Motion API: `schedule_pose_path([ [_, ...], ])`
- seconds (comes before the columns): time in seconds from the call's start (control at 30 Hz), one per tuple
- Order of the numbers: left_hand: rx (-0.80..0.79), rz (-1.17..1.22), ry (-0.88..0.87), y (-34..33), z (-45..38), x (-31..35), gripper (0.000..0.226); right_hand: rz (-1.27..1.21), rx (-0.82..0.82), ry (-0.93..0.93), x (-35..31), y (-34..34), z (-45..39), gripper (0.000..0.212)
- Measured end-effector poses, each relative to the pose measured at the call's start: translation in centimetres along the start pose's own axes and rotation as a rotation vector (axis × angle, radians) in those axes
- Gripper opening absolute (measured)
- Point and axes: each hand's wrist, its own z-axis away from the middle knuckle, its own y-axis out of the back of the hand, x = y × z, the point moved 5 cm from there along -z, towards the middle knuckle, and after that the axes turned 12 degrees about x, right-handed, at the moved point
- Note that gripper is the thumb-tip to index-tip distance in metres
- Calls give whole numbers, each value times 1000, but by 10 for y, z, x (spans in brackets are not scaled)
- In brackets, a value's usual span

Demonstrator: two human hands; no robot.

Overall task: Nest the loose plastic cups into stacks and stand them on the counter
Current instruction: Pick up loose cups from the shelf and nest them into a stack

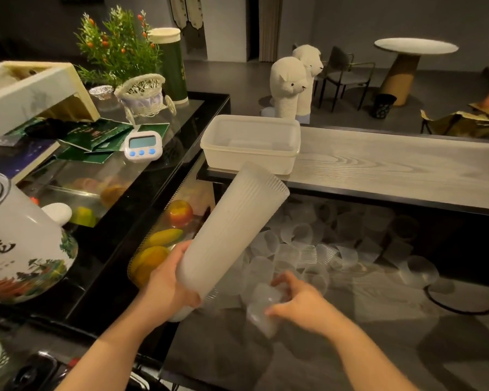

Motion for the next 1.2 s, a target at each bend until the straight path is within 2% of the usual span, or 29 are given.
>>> schedule_pose_path([
  [0.07,-12,-42,-26,-4,1,4,99,-216,78,-40,-12,61,3,35],
  [0.1,-22,-53,-37,-6,2,6,100,-311,168,-26,-22,91,5,28],
  [0.17,-52,-62,-53,-11,3,11,100,-478,384,54,-47,144,12,21],
  [0.23,-79,-91,-69,-17,5,17,98,-603,475,201,-77,175,18,22],
  [0.3,-100,-113,-78,-22,7,22,95,-536,439,343,-106,182,22,25],
  [0.43,-123,-103,-66,-29,7,29,90,-253,375,437,-133,171,7,28],
  [0.57,-117,-144,-15,-35,2,30,96,-335,338,415,-138,170,-5,36],
  [0.67,-126,-165,7,-40,1,28,100,-354,308,385,-134,171,-15,34],
  [0.9,-148,-179,-44,-45,-3,33,99,-352,201,330,-141,165,-31,31],
  [1.03,-136,-167,-50,-48,-8,42,99,-264,204,365,-150,150,-38,42],
  [1.1,-136,-181,-53,-51,-8,46,100,-300,228,344,-151,147,-39,50],
  [1.13,-134,-188,-62,-52,-8,49,100,-360,279,339,-150,150,-39,54],
  [1.2,-138,-179,-86,-55,-9,57,101,-636,466,337,-143,162,-36,56],
])
